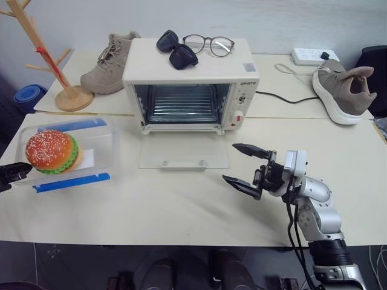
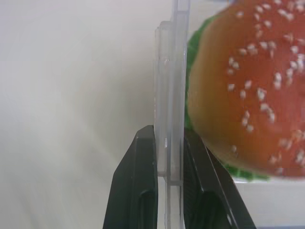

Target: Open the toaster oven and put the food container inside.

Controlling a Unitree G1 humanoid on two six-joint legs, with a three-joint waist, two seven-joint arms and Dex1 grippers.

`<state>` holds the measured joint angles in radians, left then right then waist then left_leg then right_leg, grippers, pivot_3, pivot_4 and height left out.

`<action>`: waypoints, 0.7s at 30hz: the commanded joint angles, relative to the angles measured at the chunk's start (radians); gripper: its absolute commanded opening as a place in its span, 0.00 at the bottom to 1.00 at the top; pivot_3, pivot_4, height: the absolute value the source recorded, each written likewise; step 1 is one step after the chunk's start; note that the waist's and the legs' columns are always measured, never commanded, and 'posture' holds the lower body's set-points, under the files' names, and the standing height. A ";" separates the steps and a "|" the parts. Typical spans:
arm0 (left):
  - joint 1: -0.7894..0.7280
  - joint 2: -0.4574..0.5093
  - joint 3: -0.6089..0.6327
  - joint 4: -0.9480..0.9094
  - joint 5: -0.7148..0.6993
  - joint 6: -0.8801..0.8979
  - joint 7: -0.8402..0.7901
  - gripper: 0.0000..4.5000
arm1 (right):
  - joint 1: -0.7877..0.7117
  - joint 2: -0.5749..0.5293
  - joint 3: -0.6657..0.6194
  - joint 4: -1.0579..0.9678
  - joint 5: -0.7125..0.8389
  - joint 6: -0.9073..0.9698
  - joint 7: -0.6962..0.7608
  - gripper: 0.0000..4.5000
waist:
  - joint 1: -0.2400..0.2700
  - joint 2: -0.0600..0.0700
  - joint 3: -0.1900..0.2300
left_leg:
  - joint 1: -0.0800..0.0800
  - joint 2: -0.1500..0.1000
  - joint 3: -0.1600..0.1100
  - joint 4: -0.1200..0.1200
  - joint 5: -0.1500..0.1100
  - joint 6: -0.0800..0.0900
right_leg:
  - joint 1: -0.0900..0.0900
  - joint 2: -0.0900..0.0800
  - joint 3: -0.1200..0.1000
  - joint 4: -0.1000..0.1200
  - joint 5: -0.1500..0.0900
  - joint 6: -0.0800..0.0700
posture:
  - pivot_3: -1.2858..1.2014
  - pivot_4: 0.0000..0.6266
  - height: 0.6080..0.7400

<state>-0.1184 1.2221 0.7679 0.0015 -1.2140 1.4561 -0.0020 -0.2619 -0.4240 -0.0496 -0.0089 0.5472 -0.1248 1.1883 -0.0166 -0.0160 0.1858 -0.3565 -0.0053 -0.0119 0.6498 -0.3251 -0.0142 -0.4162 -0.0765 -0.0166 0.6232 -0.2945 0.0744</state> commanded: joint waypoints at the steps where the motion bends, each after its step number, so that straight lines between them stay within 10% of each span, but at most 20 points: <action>1: -0.125 -0.009 -0.041 -0.097 -0.082 0.074 0.001 0.06 | 0.034 -0.041 -0.049 0.022 -0.002 -0.040 0.029 1.00 | 0.008 0.000 0.000 | 0.000 0.000 0.000 0.000 0.000 0.000 | 0.000 0.000 0.000 0.000 0.000 0.000 | 0.52 0.24 1.00; 12: -0.558 -0.526 -0.328 -0.130 -0.190 0.069 0.464 0.06 | 0.184 -0.046 -0.095 -0.018 -0.017 -0.098 -0.021 1.00 | 0.007 -0.002 0.001 | 0.000 -0.001 0.000 0.003 0.002 -0.003 | 0.001 0.002 0.000 0.005 0.001 0.002 | 0.52 0.24 1.00; 18: -0.584 -0.638 -0.367 -0.138 -0.127 0.036 0.568 0.06 | 0.249 -0.026 -0.086 -0.127 -0.023 -0.082 -0.105 1.00 | 0.001 -0.002 0.001 | 0.001 0.001 0.001 0.003 0.004 -0.006 | 0.000 0.005 0.001 0.005 0.001 0.002 | 0.52 0.24 1.00; 21: -0.593 -0.668 -0.362 -0.137 -0.107 0.011 0.588 0.27 | 0.272 -0.026 -0.077 -0.171 -0.026 -0.063 -0.140 1.00 | 0.006 -0.002 0.001 | 0.002 0.000 0.002 0.004 0.004 -0.006 | 0.001 0.005 0.001 0.005 0.001 0.002 | 0.52 0.24 1.00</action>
<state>-0.6934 0.5555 0.3913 -0.1100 -1.3293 1.4899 0.5759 0.0036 -0.4520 -0.1250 -0.1284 0.5196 -0.1919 1.0684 -0.0104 -0.0180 0.1870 -0.3546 -0.0048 -0.0102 0.6542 -0.3211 -0.0203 -0.4150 -0.0714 -0.0152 0.6286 -0.2937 0.0759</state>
